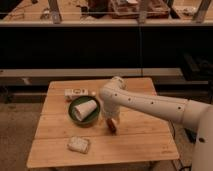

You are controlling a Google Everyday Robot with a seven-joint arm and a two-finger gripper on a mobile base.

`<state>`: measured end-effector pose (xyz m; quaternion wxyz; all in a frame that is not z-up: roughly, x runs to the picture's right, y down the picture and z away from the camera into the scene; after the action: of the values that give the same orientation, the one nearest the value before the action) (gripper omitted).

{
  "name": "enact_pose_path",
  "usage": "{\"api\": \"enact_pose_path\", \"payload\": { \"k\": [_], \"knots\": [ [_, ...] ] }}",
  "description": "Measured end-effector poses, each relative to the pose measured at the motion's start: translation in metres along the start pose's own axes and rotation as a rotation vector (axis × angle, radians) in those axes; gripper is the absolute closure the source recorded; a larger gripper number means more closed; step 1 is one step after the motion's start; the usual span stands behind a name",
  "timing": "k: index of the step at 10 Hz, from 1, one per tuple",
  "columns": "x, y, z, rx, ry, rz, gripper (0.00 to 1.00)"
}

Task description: Drag the pepper across the table

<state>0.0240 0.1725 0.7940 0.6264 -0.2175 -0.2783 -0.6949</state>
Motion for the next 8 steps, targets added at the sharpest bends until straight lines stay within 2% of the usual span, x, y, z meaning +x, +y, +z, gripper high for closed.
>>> {"api": "enact_pose_path", "payload": {
  "k": [2,6,8],
  "knots": [
    [0.004,0.000,-0.002,0.009,0.012,-0.052,0.35],
    [0.012,0.014,-0.014,0.043,0.052,-0.088,0.35],
    [0.016,0.022,-0.012,0.055,0.067,-0.127,0.35]
  ]
}}
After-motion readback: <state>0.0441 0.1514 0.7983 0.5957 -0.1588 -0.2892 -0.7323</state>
